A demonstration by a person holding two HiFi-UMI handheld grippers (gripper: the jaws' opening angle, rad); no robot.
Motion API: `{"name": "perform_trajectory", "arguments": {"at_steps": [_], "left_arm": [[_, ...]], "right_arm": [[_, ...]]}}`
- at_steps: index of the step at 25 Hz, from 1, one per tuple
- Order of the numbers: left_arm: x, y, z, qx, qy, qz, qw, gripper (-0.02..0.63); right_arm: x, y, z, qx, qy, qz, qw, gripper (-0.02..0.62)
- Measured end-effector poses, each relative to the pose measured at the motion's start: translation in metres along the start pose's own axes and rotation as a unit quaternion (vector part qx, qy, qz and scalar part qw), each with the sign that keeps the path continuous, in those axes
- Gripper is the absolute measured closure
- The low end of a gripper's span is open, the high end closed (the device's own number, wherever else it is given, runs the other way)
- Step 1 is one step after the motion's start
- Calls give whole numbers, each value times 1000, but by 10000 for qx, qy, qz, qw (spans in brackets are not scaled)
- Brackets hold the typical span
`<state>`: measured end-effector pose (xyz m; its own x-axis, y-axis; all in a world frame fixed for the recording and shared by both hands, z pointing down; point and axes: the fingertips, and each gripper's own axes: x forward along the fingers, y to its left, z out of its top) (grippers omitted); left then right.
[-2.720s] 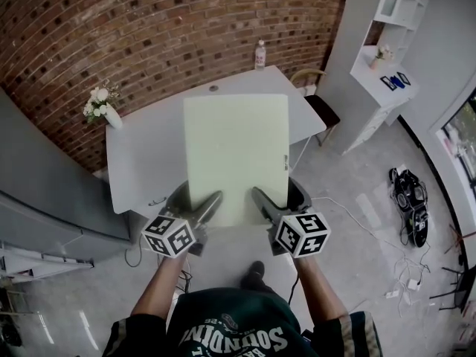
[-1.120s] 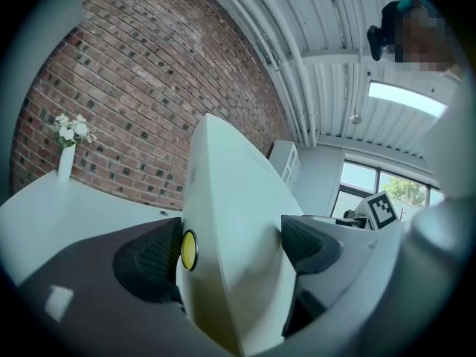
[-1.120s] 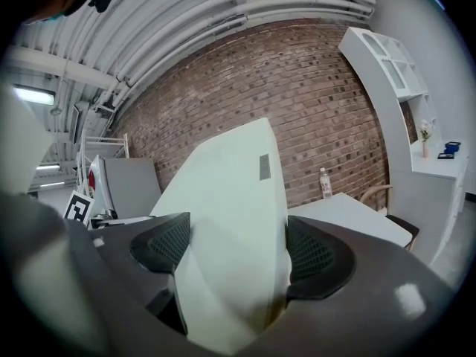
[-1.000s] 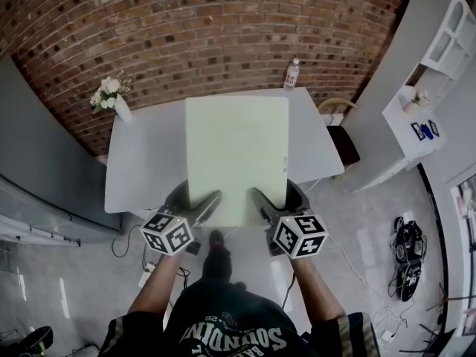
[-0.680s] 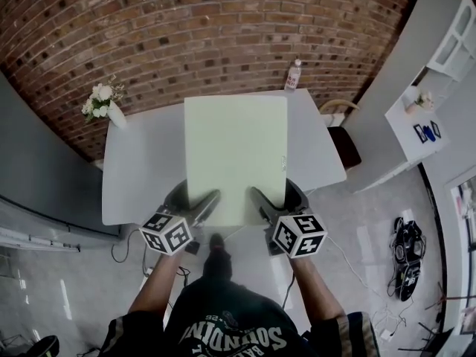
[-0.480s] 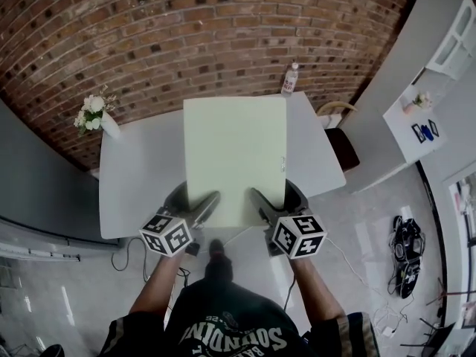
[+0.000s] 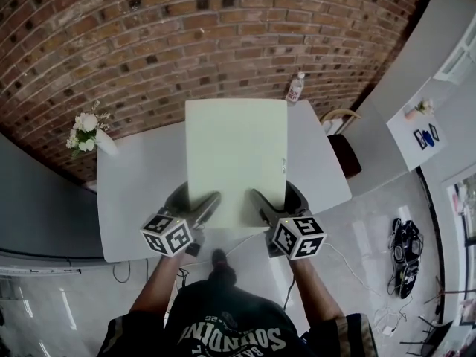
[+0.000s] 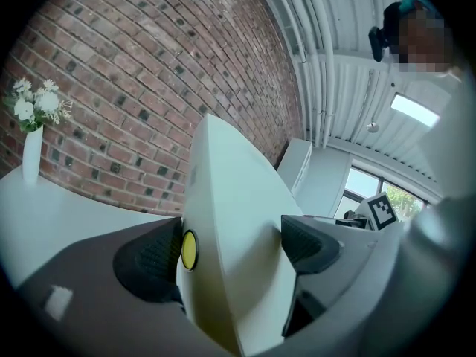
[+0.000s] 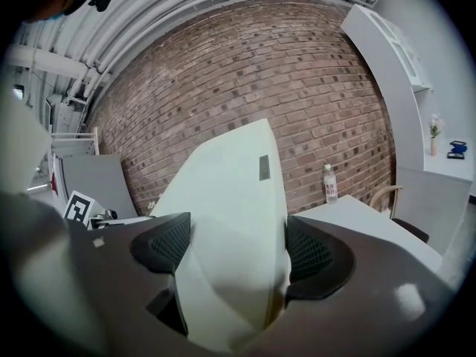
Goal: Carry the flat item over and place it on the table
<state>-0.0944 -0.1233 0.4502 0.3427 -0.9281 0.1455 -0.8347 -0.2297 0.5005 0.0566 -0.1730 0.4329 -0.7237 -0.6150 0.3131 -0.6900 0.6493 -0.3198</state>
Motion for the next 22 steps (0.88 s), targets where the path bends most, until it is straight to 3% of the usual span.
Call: {"name": "perform_trajectory", "arguments": {"at_steps": [8, 22], "left_arm": [[12, 45, 26, -12, -5, -43, 10000, 191], [27, 76, 38, -108, -111, 145, 9998, 192]], "right_arm": [[49, 12, 11, -4, -14, -34, 10000, 199], [91, 10, 21, -117, 96, 178, 9997, 201]]}}
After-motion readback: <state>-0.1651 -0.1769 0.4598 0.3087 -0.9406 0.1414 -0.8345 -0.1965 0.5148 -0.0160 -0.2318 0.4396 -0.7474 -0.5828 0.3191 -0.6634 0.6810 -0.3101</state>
